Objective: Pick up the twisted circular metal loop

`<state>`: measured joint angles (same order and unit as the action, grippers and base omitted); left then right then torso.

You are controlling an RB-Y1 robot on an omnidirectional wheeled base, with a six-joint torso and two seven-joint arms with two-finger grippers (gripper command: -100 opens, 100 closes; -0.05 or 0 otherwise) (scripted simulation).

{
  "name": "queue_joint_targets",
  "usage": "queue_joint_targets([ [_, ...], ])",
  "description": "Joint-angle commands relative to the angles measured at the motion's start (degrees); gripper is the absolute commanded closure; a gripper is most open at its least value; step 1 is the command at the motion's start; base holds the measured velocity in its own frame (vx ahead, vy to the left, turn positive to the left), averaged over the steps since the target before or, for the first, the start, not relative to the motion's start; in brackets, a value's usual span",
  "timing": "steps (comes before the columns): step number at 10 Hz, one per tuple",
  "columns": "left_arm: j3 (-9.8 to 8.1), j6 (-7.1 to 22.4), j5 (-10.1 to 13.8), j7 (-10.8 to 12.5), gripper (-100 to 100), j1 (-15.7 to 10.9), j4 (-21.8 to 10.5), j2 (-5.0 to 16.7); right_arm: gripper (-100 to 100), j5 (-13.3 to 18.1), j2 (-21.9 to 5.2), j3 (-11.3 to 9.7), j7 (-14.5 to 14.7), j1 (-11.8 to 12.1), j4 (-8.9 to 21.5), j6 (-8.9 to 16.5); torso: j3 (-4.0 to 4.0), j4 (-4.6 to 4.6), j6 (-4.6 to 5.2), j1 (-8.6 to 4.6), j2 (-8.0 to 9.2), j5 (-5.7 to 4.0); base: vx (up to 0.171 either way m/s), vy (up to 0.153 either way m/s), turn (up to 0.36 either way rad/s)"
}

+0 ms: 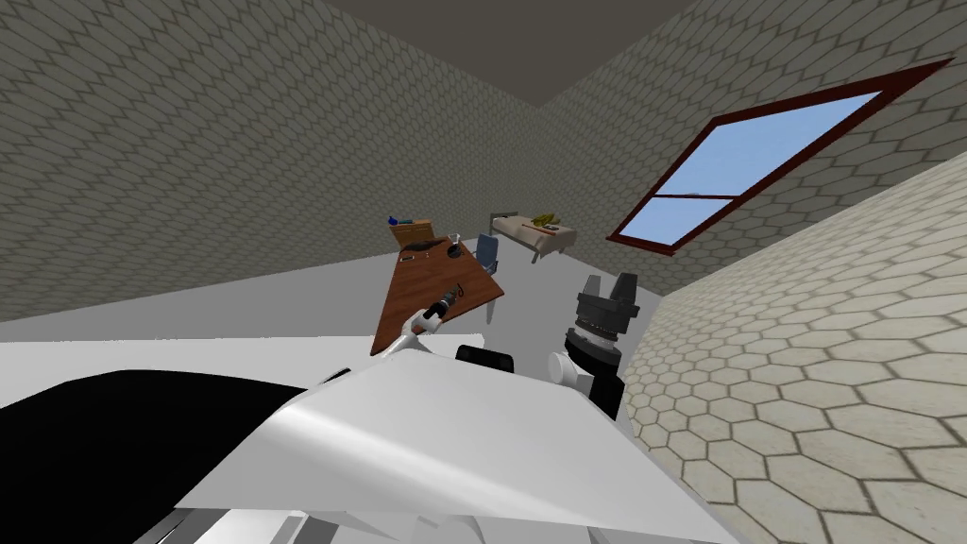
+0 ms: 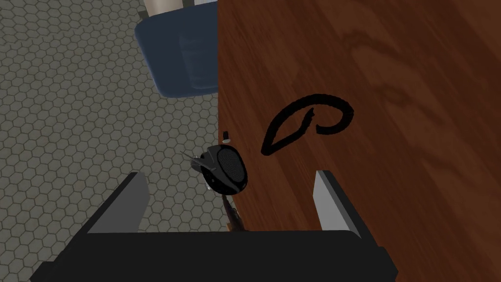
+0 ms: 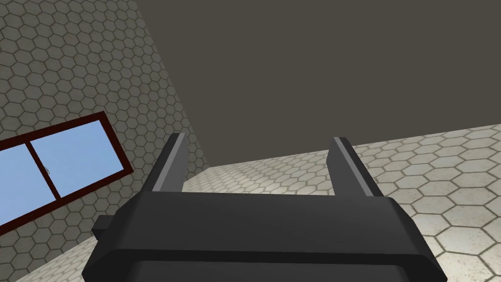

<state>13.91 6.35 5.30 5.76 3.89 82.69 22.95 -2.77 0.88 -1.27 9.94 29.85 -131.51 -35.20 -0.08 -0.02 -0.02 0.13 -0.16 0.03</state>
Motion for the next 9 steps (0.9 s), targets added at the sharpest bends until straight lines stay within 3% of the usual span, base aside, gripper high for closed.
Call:
queue_joint_targets([
  [1,-0.29,2.9,-0.3,-1.1,-100,-1.9,-2.9,0.8,0,0.0,0.0,0.0,0.0,0.0,0.0,0.0,0.0,0.0,0.0,0.0,0.0,0.0,0.026,0.035,-0.292],
  [4,-0.78,7.4,-0.5,-2.8,-100,-5.3,-8.2,2.6,0,0.0,0.0,0.0,0.0,0.0,0.0,0.0,-0.02,-0.01,-0.02,0.07,-0.03,0.02,0.036,0.044,-0.246],
  [5,-0.78,7.4,-0.5,-2.8,-100,-5.3,-8.4,2.6,0,0.0,0.0,0.0,0.0,0.0,0.0,0.0,-0.03,-0.01,-0.02,0.05,-0.05,0.01,0.024,0.027,-0.059],
  [9,-1.21,11.9,-0.7,-4.5,-100,-8.8,-13.7,4.7,0,0.0,0.0,0.0,0.0,0.0,0.0,0.0,0.0,0.0,-0.03,-0.06,0.0,-0.01,0.02,0.018,-0.161],
])
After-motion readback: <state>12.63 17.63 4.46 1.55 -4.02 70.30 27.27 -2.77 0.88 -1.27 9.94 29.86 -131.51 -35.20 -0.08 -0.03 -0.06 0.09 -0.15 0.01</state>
